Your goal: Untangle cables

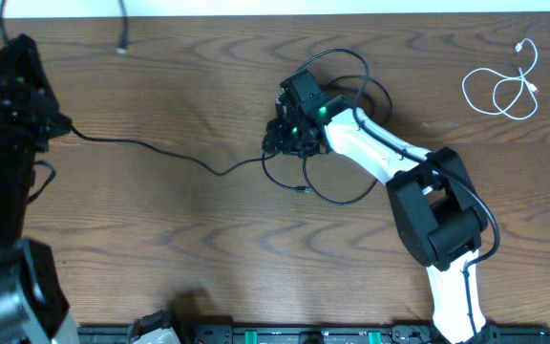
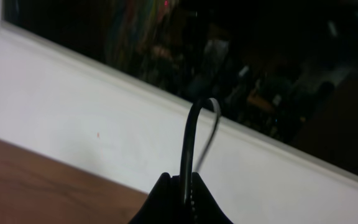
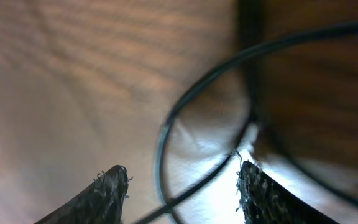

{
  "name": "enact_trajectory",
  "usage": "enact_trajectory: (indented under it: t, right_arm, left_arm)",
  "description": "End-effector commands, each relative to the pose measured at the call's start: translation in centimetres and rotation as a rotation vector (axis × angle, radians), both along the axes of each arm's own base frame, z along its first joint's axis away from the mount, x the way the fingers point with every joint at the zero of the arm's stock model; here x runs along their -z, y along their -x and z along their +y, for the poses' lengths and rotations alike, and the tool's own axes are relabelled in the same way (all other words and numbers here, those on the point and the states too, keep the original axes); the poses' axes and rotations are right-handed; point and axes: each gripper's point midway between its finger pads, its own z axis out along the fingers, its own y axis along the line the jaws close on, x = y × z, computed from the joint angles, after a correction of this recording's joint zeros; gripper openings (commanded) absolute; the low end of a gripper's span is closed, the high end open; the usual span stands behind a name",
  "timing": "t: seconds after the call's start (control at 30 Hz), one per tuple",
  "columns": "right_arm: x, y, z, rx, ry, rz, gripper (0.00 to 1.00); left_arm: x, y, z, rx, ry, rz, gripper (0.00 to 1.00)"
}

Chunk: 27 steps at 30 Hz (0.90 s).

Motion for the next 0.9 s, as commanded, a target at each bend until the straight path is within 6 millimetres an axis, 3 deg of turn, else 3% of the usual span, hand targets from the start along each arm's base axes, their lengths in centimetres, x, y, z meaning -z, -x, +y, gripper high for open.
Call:
enact_trajectory:
  t: [0.0,0.23,0.5,0.63,0.77,0.87]
  right_arm:
    - [0.6,-2.1,-2.7,0.044,0.062,-0.042,0.54]
    - [1.5,-1.7,-4.3,0.052,0.132,-0.022,0.46]
    - [3.8,-0.5,-4.8,0.018,0.186,0.025,0.15]
    - [4.5,-0.6,-4.8,0.018,0.188,0.028,0.13]
    - [3.9,-2.6,-4.5,0.017,0.158,-0.052,0.14]
    - [3.0,-5.8,-4.6,0.063,0.161,-0.189,0.17]
  left_arm:
    - [-3.1,2.7,-0.7,-0.016,-0.034,-0.094,0.07]
    - [-4.0,3.4,-0.9,-0.015,-0.042,-0.116,0.07]
    - [-4.1,3.4,-0.9,-0.016,-0.044,-0.119,0.07]
    - [-4.1,3.4,-0.9,-0.016,-0.044,-0.119,0.07]
    - [-4.1,3.5,-1.0,-0.015,-0.044,-0.120,0.07]
    - [-4.1,3.5,-1.0,-0.014,-0.036,-0.119,0.07]
